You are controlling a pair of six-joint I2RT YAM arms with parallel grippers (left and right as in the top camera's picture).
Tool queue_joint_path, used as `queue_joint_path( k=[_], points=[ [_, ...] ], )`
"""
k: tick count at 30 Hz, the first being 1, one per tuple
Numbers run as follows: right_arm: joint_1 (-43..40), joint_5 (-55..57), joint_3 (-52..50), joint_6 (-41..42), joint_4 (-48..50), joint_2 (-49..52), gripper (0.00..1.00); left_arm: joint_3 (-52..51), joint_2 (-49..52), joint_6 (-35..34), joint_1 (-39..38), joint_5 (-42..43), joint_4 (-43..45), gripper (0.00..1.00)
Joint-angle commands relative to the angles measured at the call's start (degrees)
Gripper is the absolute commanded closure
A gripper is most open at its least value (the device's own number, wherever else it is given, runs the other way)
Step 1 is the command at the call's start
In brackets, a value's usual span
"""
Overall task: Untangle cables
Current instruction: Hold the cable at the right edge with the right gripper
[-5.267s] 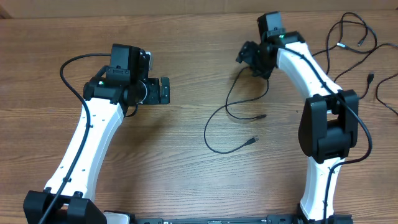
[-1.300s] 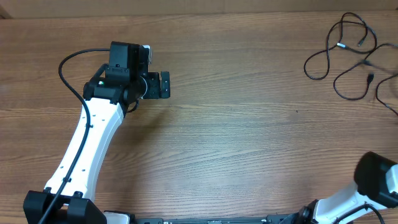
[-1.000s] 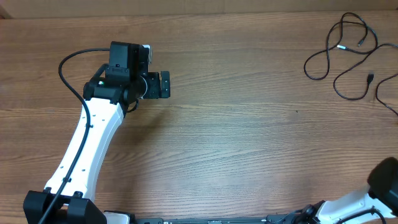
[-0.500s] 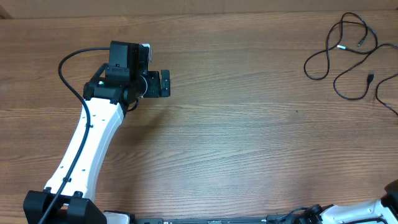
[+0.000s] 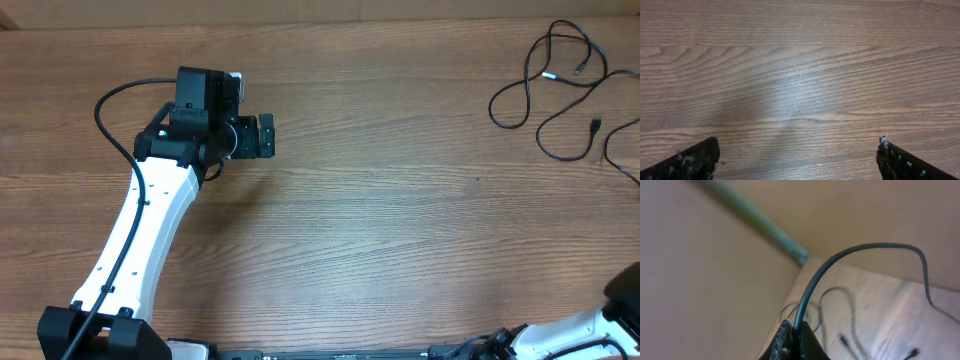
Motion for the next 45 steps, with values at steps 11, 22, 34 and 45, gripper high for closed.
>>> queue_joint_path(
  k=[11,22,34,45],
  points=[
    [1.27,9.99,-2.34,-1.11,-9.03,-1.14,0.96,-0.2,-0.87,-1.16,-0.39,0.63,-0.66,0.0],
    [-7.69,6.51,-17.27,-1.07,-8.81,-1.14,0.96,-0.2,-0.87,-1.11,-0.39,0.37,-0.35,0.0],
    [-18.27,3.1,-33.88,2.05,-0.11,-1.14,0.96,-0.2,-0.87,-0.94,-0.39,0.22,-0.37,0.0],
    [-18.56,2.73,-54.07,6.43,15.04,-1.14,0.96,-0.2,-0.87,-0.94,-0.39,0.22,0.24,0.0]
  ],
)
